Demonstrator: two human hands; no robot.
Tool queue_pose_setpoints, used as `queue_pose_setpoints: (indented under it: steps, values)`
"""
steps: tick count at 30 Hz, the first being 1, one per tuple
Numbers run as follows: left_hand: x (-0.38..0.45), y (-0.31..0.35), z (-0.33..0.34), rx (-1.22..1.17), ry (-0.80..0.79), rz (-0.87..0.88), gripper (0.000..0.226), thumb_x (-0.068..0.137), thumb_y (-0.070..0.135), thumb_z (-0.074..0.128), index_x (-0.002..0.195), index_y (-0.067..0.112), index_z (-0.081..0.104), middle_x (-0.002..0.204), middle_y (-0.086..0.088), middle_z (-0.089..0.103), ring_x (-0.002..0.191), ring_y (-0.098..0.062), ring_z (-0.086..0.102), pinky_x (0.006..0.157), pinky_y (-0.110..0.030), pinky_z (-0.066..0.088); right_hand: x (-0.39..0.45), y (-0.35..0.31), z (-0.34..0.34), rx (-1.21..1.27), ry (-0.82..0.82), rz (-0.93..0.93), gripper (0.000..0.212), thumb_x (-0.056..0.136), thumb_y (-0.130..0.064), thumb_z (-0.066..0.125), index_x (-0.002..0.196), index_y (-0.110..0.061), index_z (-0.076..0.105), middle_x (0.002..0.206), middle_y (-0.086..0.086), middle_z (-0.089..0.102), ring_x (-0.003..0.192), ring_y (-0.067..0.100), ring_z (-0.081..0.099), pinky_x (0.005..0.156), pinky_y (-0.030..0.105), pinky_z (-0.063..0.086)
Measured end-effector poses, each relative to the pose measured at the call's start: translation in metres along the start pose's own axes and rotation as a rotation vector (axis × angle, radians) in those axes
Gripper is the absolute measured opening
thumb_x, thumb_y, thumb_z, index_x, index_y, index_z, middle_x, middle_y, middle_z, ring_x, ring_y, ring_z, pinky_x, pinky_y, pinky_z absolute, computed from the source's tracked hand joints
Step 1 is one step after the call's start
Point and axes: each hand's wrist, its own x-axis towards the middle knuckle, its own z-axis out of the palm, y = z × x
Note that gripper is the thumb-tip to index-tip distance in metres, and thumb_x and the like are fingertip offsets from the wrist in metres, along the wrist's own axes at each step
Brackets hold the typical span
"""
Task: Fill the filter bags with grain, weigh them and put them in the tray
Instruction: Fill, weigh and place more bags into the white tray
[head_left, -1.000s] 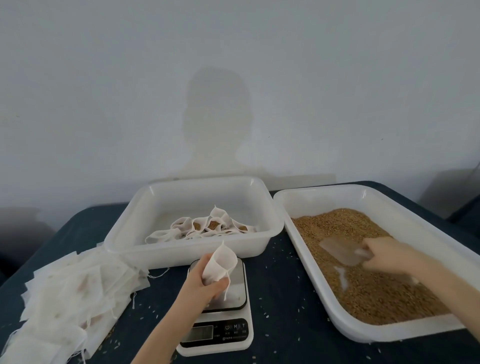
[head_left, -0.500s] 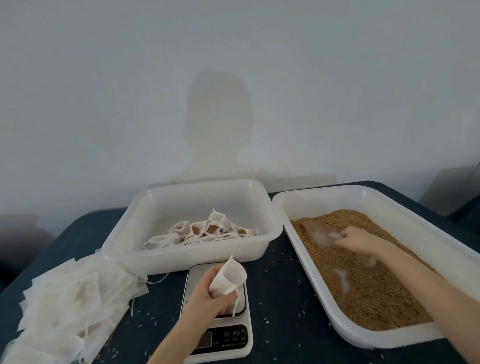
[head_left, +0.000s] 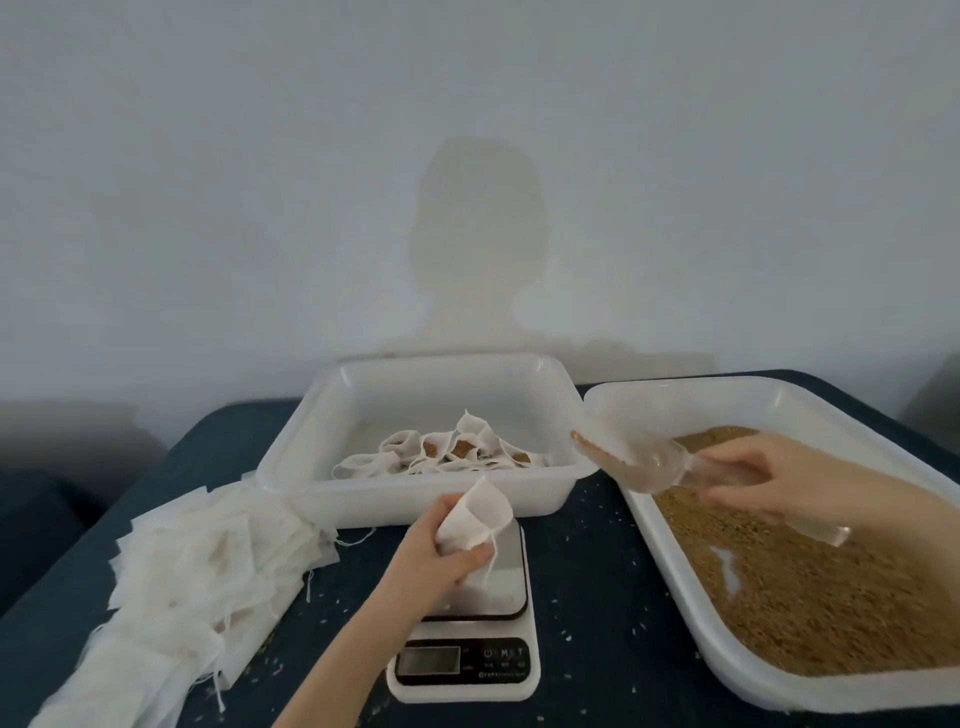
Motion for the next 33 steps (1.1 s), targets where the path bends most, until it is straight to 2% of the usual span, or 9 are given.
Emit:
queue_pose_setpoints:
  steps: [3,6,8,10,15,19,22,27,33]
  values:
    - [-0.002,0.004,-0.010,-0.016,-0.028,0.043,0.044,0.082,0.011,0.070,0.110,0.039,0.051,0.100,0.005,0.059,0.083,-0.008,0.057,0.064,-0.017,0.049,0.006,-0.021,0.011,-0.062,-0.146,-0.119,0.026,0.078,-0.054,0.065,0.103,-0.051,0.067,0.090,-0.007,0.071,0.070,0.005,0.062,0.067,0.020,0.049]
    - [-0.004,0.004,-0.017,0.002,-0.042,0.044,0.046,0.082,0.012,0.071,0.114,0.038,0.051,0.103,0.006,0.059,0.086,-0.009,0.058,0.065,-0.018,0.050,0.011,-0.033,0.020,-0.071,-0.214,-0.158,0.029,0.077,-0.053,0.058,0.104,-0.048,0.068,0.078,0.010,0.062,0.058,0.011,0.046,0.061,0.024,0.043]
    - [-0.004,0.001,-0.019,0.019,-0.054,0.038,0.046,0.081,0.014,0.072,0.118,0.034,0.051,0.105,0.005,0.059,0.086,-0.009,0.057,0.065,-0.018,0.048,0.012,-0.039,0.024,-0.045,-0.265,-0.175,0.028,0.080,-0.046,0.058,0.106,-0.049,0.067,0.069,0.004,0.055,0.059,0.015,0.044,0.062,0.030,0.045]
    - [-0.005,-0.001,-0.021,0.020,-0.051,0.029,0.045,0.081,0.014,0.072,0.118,0.031,0.053,0.103,0.004,0.061,0.079,-0.006,0.056,0.063,-0.017,0.046,0.012,-0.044,0.025,-0.039,-0.280,-0.192,0.024,0.080,-0.042,0.057,0.100,-0.049,0.069,0.071,-0.002,0.059,0.063,0.012,0.048,0.068,0.028,0.046]
    - [-0.005,-0.003,-0.026,0.041,-0.043,0.027,0.045,0.080,0.015,0.073,0.116,0.033,0.054,0.106,0.005,0.060,0.080,-0.007,0.056,0.060,-0.015,0.045,0.014,-0.054,0.027,-0.031,-0.341,-0.183,0.027,0.082,-0.036,0.058,0.104,-0.048,0.068,0.076,0.017,0.056,0.061,0.019,0.042,0.064,0.029,0.041]
    - [-0.006,-0.001,-0.030,0.088,-0.065,0.063,0.046,0.078,0.018,0.074,0.111,0.041,0.053,0.107,0.015,0.058,0.084,-0.001,0.058,0.061,-0.013,0.046,0.015,-0.064,0.030,-0.054,-0.376,-0.202,0.031,0.087,-0.024,0.059,0.107,-0.045,0.069,0.063,-0.002,0.053,0.048,0.007,0.039,0.053,0.017,0.037]
    - [-0.008,0.002,-0.031,0.154,-0.111,0.097,0.048,0.076,0.027,0.076,0.110,0.049,0.050,0.107,0.029,0.054,0.095,0.010,0.054,0.069,-0.012,0.046,0.017,-0.071,0.035,-0.122,-0.362,-0.232,0.029,0.086,-0.021,0.057,0.109,-0.032,0.070,0.059,-0.009,0.050,0.048,0.005,0.034,0.052,0.017,0.033]
    - [-0.006,0.001,-0.030,0.251,-0.182,0.129,0.060,0.075,0.044,0.075,0.124,0.047,0.040,0.124,0.024,0.048,0.117,0.000,0.047,0.092,-0.016,0.045,0.023,-0.076,0.040,-0.172,-0.337,-0.218,0.027,0.083,-0.018,0.057,0.108,-0.016,0.068,0.055,-0.013,0.044,0.048,0.005,0.033,0.049,0.014,0.030]
    - [-0.007,0.002,-0.027,0.337,-0.142,0.197,0.049,0.080,0.037,0.074,0.113,0.052,0.042,0.118,0.028,0.048,0.108,0.017,0.042,0.082,-0.005,0.042,0.024,-0.079,0.039,-0.223,-0.354,-0.201,0.020,0.083,-0.019,0.059,0.098,-0.024,0.071,0.056,-0.012,0.047,0.048,0.005,0.033,0.049,0.014,0.030]
